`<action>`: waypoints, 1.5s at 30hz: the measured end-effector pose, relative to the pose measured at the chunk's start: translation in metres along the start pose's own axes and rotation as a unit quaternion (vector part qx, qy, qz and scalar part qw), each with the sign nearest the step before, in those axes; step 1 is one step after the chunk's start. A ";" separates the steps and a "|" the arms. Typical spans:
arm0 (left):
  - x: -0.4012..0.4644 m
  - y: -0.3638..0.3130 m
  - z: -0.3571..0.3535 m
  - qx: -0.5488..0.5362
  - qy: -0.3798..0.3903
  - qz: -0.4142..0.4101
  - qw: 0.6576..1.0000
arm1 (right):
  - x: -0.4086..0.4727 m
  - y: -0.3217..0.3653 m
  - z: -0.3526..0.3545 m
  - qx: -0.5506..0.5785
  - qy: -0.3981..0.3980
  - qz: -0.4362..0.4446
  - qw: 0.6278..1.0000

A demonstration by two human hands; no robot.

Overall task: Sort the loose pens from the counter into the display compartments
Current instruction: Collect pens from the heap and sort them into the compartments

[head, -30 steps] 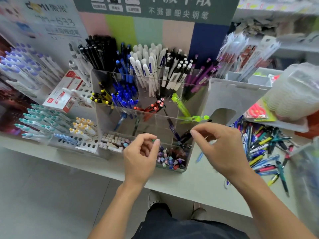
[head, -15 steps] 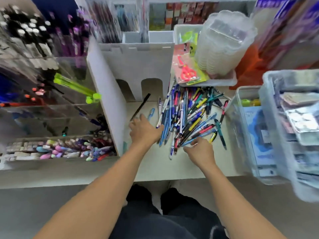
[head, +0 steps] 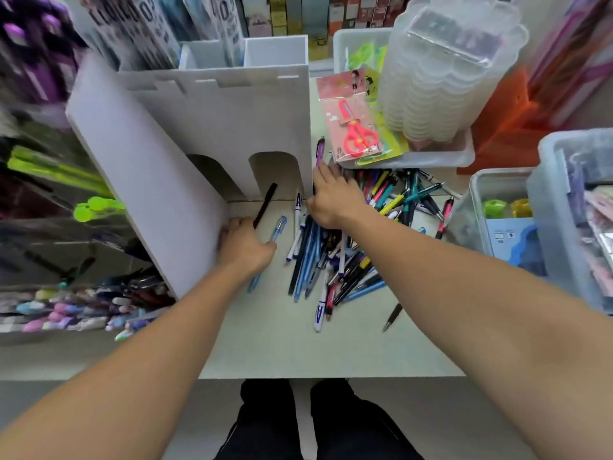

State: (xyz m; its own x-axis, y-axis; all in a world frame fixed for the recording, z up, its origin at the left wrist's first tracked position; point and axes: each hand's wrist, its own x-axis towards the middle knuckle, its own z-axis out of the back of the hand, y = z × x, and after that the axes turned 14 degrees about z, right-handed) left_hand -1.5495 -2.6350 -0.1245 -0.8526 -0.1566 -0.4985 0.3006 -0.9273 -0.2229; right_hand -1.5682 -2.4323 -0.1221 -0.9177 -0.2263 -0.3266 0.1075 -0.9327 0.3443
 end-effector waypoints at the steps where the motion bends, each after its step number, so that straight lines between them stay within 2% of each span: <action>1: -0.002 0.001 0.000 -0.004 0.010 -0.011 1.000 | 0.002 0.001 -0.003 -0.011 0.007 -0.009 1.000; 6: -0.014 -0.004 0.001 -0.036 0.059 -0.047 0.997 | -0.021 0.013 -0.015 -0.026 -0.008 -0.023 0.999; 14: -0.022 -0.013 -0.010 -0.064 0.072 -0.071 0.993 | -0.061 0.027 -0.031 -0.030 0.027 0.004 0.999; 16: -0.024 -0.010 -0.013 -0.058 0.070 -0.071 0.993 | -0.073 0.030 -0.031 0.002 -0.009 0.024 1.000; 17: -0.023 -0.009 -0.015 -0.055 0.071 -0.072 0.993 | -0.077 0.028 -0.028 0.013 -0.057 0.029 0.998; 19: -0.024 -0.009 -0.016 -0.054 0.072 -0.074 0.993 | -0.076 0.014 -0.018 0.006 -0.159 0.005 0.987; 20: -0.026 -0.009 -0.015 -0.057 0.077 -0.069 0.993 | -0.071 0.004 -0.014 -0.002 -0.177 -0.020 0.984; 21: -0.027 -0.010 -0.013 -0.059 0.085 -0.060 0.993 | -0.064 -0.006 -0.010 -0.005 -0.160 -0.050 0.986; 23: -0.033 -0.015 -0.011 -0.033 0.111 -0.039 0.992 | -0.051 -0.021 -0.007 -0.014 -0.071 -0.099 0.992; 25: -0.044 -0.023 -0.010 0.025 0.120 -0.024 0.992 | -0.041 -0.023 -0.010 -0.026 -0.004 -0.109 0.994; 28: -0.052 -0.027 -0.016 0.085 0.081 -0.021 0.993 | -0.045 -0.011 -0.020 -0.019 0.002 -0.070 0.997; 30: -0.052 -0.023 -0.021 0.082 0.063 -0.032 0.994 | -0.057 -0.005 -0.028 -0.002 -0.050 -0.053 0.997; 31: -0.050 -0.020 -0.022 0.071 0.065 -0.036 0.995 | -0.067 -0.001 -0.031 0.009 -0.106 -0.055 0.993; 33: -0.043 -0.014 -0.022 0.040 0.073 -0.038 0.996 | -0.092 0.010 -0.032 0.038 -0.233 -0.082 0.968; 35: -0.036 -0.010 -0.020 0.019 0.075 -0.025 0.997 | -0.121 0.028 -0.035 0.074 -0.307 -0.110 0.943; 42: -0.046 -0.041 -0.031 0.046 0.011 0.059 0.997 | -0.175 0.068 -0.080 0.145 -0.360 -0.176 0.905; 45: -0.046 -0.055 -0.033 0.004 0.018 0.061 0.998 | -0.178 0.072 -0.087 0.154 -0.371 -0.188 0.896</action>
State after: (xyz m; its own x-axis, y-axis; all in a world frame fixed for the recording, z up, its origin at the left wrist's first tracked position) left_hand -1.5122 -2.5658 -0.1173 -0.7938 -0.2563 -0.5515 0.3976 -0.9049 -0.1517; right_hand -1.3641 -2.4834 -0.1154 -0.8808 0.4433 0.1666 -0.2680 -0.7567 0.5962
